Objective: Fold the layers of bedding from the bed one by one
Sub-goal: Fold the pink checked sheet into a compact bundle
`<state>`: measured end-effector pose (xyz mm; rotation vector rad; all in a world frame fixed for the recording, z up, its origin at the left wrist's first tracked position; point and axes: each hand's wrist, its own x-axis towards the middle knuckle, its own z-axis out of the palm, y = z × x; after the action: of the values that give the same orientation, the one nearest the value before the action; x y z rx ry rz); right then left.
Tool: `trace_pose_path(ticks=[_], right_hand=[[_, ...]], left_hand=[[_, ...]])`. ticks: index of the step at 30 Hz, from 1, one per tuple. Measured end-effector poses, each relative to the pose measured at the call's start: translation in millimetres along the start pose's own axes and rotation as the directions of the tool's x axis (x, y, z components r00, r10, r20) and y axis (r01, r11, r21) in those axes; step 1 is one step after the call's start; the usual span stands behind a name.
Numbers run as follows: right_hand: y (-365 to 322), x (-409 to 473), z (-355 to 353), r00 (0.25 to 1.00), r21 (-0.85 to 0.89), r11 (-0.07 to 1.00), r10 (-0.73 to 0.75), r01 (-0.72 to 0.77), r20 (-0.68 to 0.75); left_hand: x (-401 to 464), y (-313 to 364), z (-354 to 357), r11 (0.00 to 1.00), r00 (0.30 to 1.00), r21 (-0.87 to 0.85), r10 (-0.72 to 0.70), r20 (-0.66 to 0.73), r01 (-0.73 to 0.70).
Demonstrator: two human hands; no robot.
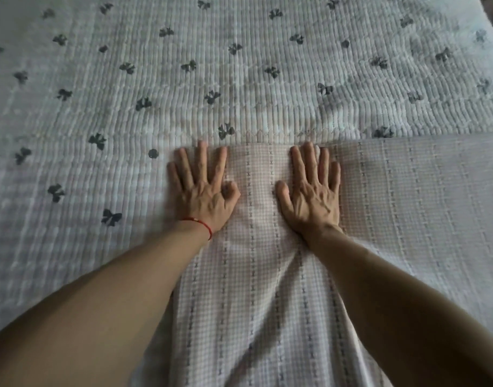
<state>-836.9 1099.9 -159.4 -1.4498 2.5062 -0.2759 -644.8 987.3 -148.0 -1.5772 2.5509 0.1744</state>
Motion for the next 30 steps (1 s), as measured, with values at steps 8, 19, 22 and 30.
trace_pose_path(ticks=[8,19,22,30], right_hand=[[1,-47,-27,0.990,-0.039,0.996,-0.076,0.081,0.115],[55,-308,-44,0.956,0.114,0.982,-0.175,0.152,0.237],[59,-302,-49,0.927,0.194,0.967,-0.221,0.167,0.302],[78,-274,-112,0.910,0.504,0.859,-0.275,0.087,0.311]], left_hand=[[-138,-6,-2,0.981,0.989,-0.177,-0.051,0.139,0.075],[-228,-18,-27,0.616,0.839,-0.603,-0.513,0.182,0.507],[-213,-23,-58,0.513,0.801,-0.621,-0.452,0.393,0.593],[-226,17,-138,0.329,0.901,-0.840,-0.112,0.418,0.431]])
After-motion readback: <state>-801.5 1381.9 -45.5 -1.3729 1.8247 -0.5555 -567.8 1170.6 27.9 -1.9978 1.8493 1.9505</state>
